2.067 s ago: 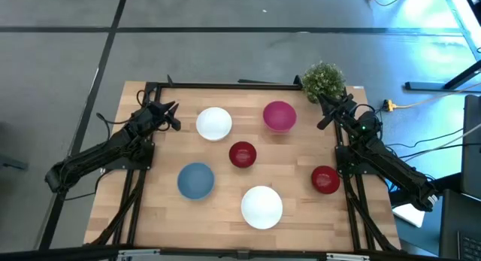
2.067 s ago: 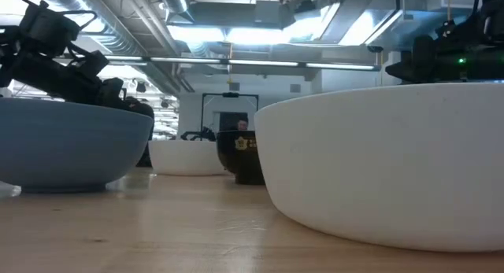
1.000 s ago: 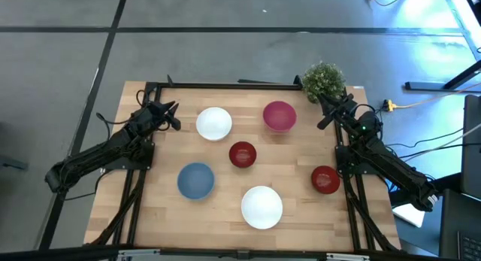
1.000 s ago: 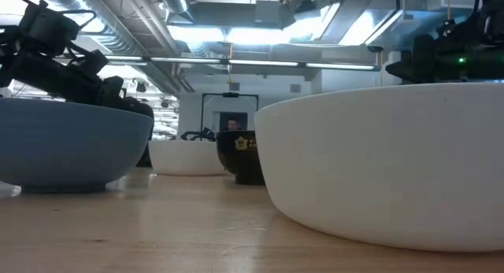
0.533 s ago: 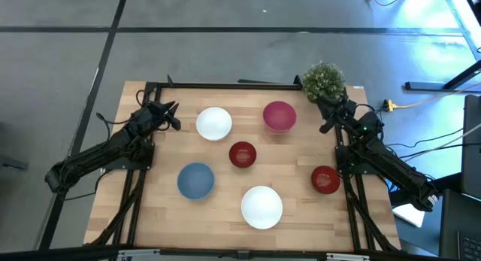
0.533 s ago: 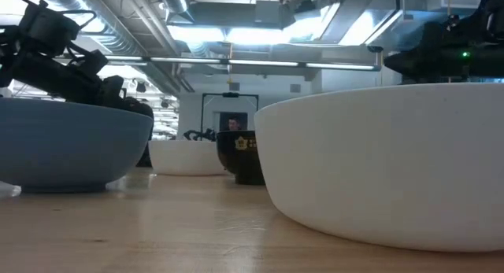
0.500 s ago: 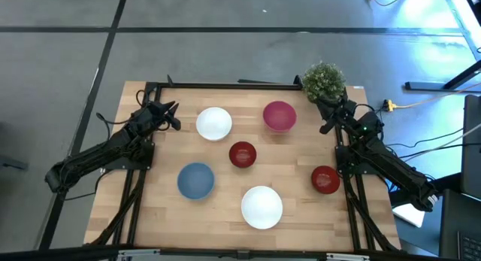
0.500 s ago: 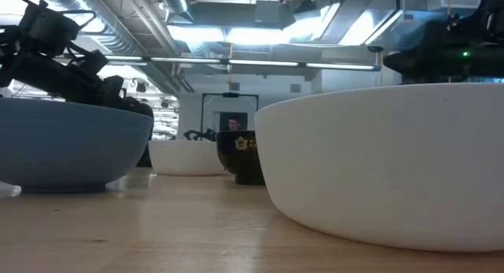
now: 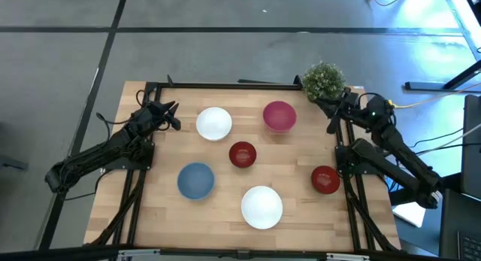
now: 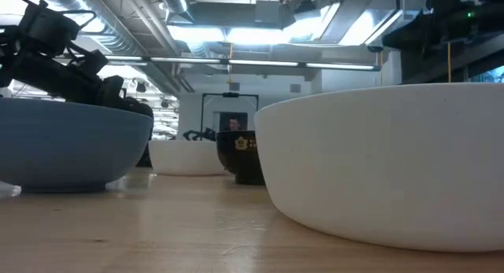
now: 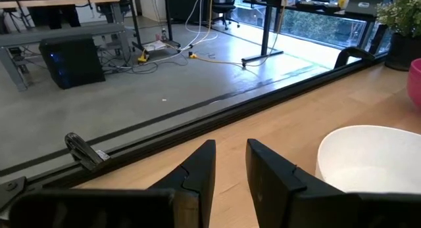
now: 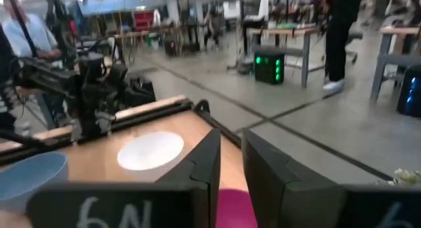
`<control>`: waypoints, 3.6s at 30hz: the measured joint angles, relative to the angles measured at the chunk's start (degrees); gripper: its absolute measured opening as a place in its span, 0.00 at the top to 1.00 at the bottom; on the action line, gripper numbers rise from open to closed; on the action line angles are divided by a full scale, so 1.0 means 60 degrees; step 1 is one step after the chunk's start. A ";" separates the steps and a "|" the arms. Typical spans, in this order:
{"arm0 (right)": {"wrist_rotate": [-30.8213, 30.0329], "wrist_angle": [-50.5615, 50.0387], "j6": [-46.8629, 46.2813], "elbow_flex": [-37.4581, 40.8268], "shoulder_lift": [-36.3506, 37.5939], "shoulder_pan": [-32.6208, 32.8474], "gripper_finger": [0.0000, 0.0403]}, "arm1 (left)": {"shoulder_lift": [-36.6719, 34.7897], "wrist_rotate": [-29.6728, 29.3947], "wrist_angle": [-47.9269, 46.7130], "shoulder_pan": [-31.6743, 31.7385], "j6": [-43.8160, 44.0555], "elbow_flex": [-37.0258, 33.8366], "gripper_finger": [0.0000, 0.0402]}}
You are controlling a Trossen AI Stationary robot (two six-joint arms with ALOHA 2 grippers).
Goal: Nest bowls inside each other
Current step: Stack the bottom white bowl into the top white bowl
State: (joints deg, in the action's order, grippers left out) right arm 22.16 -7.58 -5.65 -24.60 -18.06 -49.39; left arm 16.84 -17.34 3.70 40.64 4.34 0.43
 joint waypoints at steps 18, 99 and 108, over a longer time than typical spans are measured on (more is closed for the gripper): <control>0.0731 -0.0035 -0.0052 -0.0755 -0.3110 0.1956 0.84 | -0.0001 0.0000 0.0001 0.0000 0.0000 -0.0001 0.80; -0.3778 -0.1283 -0.3730 -0.4600 -1.1740 1.1409 0.49 | 0.0003 -0.0160 -0.0069 -0.0004 0.0262 -0.0001 0.80; -0.3426 -0.1336 -0.4006 -0.4828 -1.2627 1.1464 0.49 | 0.0001 -0.0156 -0.0072 -0.0011 0.0273 0.0000 0.80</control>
State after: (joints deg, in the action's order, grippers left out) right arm 1.61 -15.60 -29.69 -53.56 -93.82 19.40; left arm 16.85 -18.28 3.27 40.58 5.98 0.43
